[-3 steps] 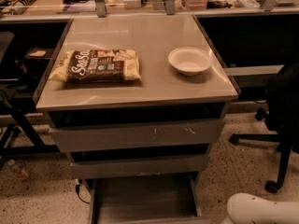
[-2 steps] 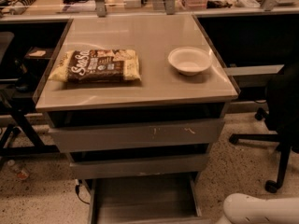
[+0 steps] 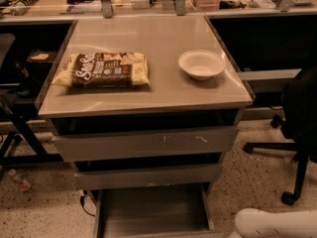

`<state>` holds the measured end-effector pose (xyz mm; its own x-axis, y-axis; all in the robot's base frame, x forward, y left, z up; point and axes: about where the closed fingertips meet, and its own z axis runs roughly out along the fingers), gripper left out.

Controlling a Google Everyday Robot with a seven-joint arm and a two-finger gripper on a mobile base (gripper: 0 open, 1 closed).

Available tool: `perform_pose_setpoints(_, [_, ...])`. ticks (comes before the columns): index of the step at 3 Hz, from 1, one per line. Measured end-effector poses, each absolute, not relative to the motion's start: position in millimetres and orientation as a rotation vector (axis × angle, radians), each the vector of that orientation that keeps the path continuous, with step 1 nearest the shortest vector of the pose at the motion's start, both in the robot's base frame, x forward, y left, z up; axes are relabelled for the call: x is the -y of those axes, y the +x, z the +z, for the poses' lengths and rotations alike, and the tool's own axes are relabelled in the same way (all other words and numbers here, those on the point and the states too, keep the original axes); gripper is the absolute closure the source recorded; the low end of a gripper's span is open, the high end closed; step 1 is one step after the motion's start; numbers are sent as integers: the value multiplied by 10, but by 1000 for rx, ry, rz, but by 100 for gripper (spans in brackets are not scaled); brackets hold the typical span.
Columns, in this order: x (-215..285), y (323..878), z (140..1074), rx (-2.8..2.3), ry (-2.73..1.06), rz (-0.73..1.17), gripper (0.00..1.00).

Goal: Close bottom drawer

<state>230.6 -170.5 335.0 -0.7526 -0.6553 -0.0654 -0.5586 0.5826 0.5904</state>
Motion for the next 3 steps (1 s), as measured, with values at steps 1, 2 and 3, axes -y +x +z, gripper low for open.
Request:
perform_pose_setpoints(1, [1713,2466,3094,2718,1000,-931,100])
perform_pose_setpoints(2, [1714,2723,2913,2783,1015,-971,100])
perform_pose_setpoints(3, [1682,3054,2488,2810,1005,-1033,100])
